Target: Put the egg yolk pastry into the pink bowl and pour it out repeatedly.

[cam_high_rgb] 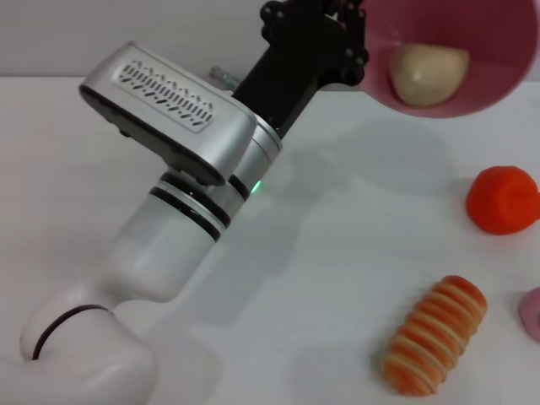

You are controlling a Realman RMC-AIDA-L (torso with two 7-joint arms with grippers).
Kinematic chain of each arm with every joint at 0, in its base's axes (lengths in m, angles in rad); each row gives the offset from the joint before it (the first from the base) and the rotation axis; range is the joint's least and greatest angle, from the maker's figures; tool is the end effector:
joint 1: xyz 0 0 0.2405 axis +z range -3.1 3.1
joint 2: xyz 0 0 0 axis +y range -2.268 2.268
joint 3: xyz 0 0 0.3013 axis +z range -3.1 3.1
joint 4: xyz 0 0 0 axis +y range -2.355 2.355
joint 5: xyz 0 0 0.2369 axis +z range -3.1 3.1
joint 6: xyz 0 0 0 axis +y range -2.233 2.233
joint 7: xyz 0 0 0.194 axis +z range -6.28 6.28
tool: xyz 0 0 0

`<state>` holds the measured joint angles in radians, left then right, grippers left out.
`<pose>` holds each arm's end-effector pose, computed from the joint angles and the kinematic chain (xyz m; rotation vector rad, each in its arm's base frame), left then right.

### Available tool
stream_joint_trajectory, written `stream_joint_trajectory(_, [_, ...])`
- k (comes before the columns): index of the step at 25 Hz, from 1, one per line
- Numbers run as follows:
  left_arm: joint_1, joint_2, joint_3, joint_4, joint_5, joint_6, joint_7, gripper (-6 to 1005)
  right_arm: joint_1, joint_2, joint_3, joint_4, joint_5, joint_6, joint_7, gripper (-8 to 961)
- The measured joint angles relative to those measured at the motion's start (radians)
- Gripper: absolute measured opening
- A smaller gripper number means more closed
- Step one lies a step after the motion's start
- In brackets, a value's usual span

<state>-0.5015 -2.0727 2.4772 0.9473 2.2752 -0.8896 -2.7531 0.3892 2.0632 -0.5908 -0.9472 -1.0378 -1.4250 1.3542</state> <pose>-0.0992 0.4026 -0.1456 -1.9124 -0.1283 -1.0358 0.2563 0.4173 0.1803 -1.6962 0.2457 1.3785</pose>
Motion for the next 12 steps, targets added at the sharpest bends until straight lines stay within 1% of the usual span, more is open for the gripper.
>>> stream_joint_trajectory(12, [-0.002, -0.001, 0.006, -0.002, 0.007, -0.031, -0.001, 40, 0.000, 0.000, -0.001, -0.001, -0.001, 0.006, 0.000, 391])
